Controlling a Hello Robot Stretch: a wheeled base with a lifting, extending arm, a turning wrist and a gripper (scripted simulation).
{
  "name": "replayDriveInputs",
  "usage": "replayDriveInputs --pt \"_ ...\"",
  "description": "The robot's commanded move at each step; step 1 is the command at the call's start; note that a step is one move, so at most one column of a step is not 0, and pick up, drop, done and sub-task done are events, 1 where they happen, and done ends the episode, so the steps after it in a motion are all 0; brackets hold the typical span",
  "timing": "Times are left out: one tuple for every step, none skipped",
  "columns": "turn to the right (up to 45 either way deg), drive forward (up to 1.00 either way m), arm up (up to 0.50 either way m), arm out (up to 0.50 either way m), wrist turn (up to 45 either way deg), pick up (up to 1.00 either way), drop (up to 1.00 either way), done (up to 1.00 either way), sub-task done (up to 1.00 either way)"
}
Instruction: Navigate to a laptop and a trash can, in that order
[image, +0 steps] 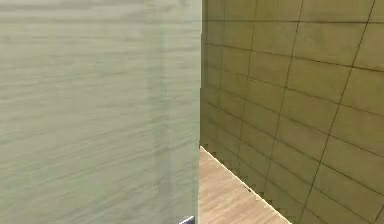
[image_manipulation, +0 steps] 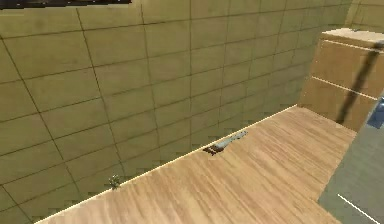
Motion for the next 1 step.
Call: replayDriveInputs --pt "45.0 0.0 0.0 0.0 0.0 0.0 0.0 0.0 0.0"
